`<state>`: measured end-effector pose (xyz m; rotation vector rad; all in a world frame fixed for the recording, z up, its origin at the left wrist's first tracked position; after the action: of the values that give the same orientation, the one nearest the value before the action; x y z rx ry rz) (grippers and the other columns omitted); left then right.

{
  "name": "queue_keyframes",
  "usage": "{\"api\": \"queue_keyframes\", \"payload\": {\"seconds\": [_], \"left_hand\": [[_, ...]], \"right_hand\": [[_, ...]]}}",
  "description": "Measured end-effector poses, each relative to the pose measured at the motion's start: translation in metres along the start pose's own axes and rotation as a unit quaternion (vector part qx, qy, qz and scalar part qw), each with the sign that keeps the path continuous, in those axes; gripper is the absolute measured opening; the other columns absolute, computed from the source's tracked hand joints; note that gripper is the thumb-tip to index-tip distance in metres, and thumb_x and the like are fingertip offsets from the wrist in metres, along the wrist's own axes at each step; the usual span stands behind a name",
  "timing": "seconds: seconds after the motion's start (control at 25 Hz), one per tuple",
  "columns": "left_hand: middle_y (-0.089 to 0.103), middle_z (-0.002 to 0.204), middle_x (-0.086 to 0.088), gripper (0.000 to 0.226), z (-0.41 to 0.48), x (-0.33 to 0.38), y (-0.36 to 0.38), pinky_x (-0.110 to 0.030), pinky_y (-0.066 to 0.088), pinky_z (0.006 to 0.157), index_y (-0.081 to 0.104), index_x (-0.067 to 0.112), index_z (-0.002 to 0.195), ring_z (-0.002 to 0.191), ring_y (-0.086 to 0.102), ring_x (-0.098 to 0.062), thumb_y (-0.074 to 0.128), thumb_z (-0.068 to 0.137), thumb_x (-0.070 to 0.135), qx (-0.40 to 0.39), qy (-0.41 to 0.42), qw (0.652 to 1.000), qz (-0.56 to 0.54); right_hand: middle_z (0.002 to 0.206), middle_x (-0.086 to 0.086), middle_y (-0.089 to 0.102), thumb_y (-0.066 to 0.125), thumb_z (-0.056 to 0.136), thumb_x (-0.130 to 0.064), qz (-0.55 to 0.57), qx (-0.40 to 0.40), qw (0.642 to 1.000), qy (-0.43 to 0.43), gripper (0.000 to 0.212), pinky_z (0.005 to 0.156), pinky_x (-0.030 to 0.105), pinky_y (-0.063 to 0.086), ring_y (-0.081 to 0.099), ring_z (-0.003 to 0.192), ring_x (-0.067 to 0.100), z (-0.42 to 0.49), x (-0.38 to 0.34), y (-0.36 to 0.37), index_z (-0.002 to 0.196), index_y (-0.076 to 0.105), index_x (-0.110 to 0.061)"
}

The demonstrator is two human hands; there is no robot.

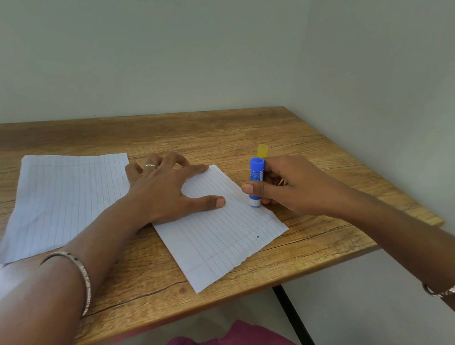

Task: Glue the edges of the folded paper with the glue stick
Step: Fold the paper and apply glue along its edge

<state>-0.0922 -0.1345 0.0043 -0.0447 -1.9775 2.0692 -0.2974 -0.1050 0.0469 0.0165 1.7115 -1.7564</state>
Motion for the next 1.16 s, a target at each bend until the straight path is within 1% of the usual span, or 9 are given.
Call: {"api": "queue_keyframes", "payload": {"seconds": [0.12, 0.24, 0.44, 0.6, 0.72, 0.96, 1.04, 1.12, 1.16], "left_hand": [[0.037, 0.149, 0.007, 0.116, 0.0, -0.001, 0.0, -0.057, 0.014, 0.111, 0.032, 0.057, 0.145, 0.143, 0.025, -0.029, 0.01, 0.042, 0.106, 0.006, 0.001, 1.0, -0.003], [0.037, 0.149, 0.007, 0.119, -0.001, -0.001, 0.001, -0.058, 0.013, 0.111, 0.033, 0.056, 0.145, 0.143, 0.026, -0.029, 0.009, 0.04, 0.107, 0.006, 0.003, 1.0, -0.008], [0.037, 0.149, 0.007, 0.11, -0.002, 0.0, -0.001, -0.057, 0.011, 0.112, 0.034, 0.056, 0.145, 0.144, 0.022, -0.029, 0.018, 0.046, 0.102, 0.005, 0.003, 1.0, -0.011], [0.037, 0.149, 0.007, 0.111, -0.002, -0.001, -0.001, -0.057, 0.01, 0.112, 0.034, 0.057, 0.144, 0.144, 0.021, -0.029, 0.016, 0.045, 0.103, 0.005, 0.002, 1.0, -0.016], [0.037, 0.15, 0.006, 0.119, -0.002, 0.0, -0.001, -0.057, 0.011, 0.112, 0.034, 0.057, 0.144, 0.144, 0.021, -0.03, 0.01, 0.039, 0.107, 0.004, 0.002, 1.0, -0.012], [0.038, 0.15, 0.006, 0.121, -0.001, 0.001, -0.001, -0.058, 0.011, 0.112, 0.035, 0.056, 0.144, 0.144, 0.023, -0.03, 0.008, 0.038, 0.108, 0.009, 0.007, 1.0, -0.012], [0.039, 0.149, 0.006, 0.121, -0.002, 0.001, -0.002, -0.057, 0.012, 0.111, 0.036, 0.054, 0.144, 0.144, 0.024, -0.029, 0.008, 0.039, 0.107, 0.015, 0.01, 1.0, -0.012], [0.041, 0.149, 0.006, 0.123, -0.002, 0.001, -0.003, -0.057, 0.013, 0.111, 0.036, 0.051, 0.145, 0.143, 0.026, -0.028, 0.007, 0.04, 0.108, 0.025, 0.018, 0.999, -0.013], [0.043, 0.148, 0.007, 0.122, -0.003, 0.002, -0.004, -0.057, 0.013, 0.11, 0.036, 0.05, 0.145, 0.142, 0.027, -0.028, 0.007, 0.041, 0.108, 0.032, 0.022, 0.999, -0.012]], "right_hand": [[0.087, 0.007, 0.074, 0.061, 0.093, -0.052, 0.005, 0.003, 1.0, 0.005, 0.034, 0.079, 0.047, 0.056, 0.07, 0.082, 0.025, -0.008, 0.002, -0.002, 0.092, 0.067, -0.018], [0.086, 0.003, 0.073, 0.06, 0.093, -0.055, -0.005, 0.004, 1.0, 0.009, 0.036, 0.078, 0.047, 0.056, 0.069, 0.081, 0.021, -0.017, 0.003, -0.003, 0.092, 0.068, -0.021], [0.083, -0.001, 0.072, 0.06, 0.093, -0.054, -0.001, 0.012, 1.0, 0.015, 0.033, 0.075, 0.041, 0.055, 0.067, 0.079, 0.017, -0.034, 0.004, -0.005, 0.092, 0.069, -0.022], [0.082, -0.004, 0.071, 0.058, 0.093, -0.055, 0.0, 0.011, 1.0, 0.016, 0.033, 0.073, 0.036, 0.052, 0.063, 0.076, 0.014, -0.042, 0.005, -0.006, 0.092, 0.07, -0.024], [0.084, -0.003, 0.072, 0.057, 0.093, -0.056, -0.011, 0.011, 1.0, 0.018, 0.036, 0.07, 0.033, 0.05, 0.063, 0.075, 0.014, -0.05, 0.007, -0.007, 0.093, 0.072, -0.024], [0.083, -0.003, 0.072, 0.055, 0.089, -0.06, -0.012, 0.016, 1.0, 0.016, 0.039, 0.073, 0.036, 0.054, 0.064, 0.077, 0.013, -0.066, 0.006, -0.012, 0.091, 0.072, -0.025], [0.083, -0.003, 0.074, 0.058, 0.088, -0.058, 0.035, 0.025, 0.998, 0.036, 0.038, 0.071, 0.03, 0.055, 0.066, 0.075, 0.011, -0.073, 0.007, -0.018, 0.089, 0.072, -0.023], [0.086, 0.0, 0.079, 0.063, 0.09, -0.047, 0.181, 0.043, 0.981, 0.062, 0.032, 0.072, 0.026, 0.058, 0.07, 0.075, 0.011, -0.08, 0.01, -0.029, 0.091, 0.072, -0.016], [0.089, 0.004, 0.08, 0.065, 0.091, -0.039, 0.262, 0.066, 0.96, 0.077, 0.028, 0.072, 0.028, 0.059, 0.07, 0.074, 0.013, -0.082, 0.014, -0.036, 0.094, 0.073, -0.012]]}}
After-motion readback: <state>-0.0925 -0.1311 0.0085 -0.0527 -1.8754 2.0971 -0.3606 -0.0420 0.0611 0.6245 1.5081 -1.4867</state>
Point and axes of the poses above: each hand's wrist, its own z-axis towards the middle knuckle, its own y-axis out of the palm, x = y × z, the point moved 7 cm from there along z, towards the middle knuckle
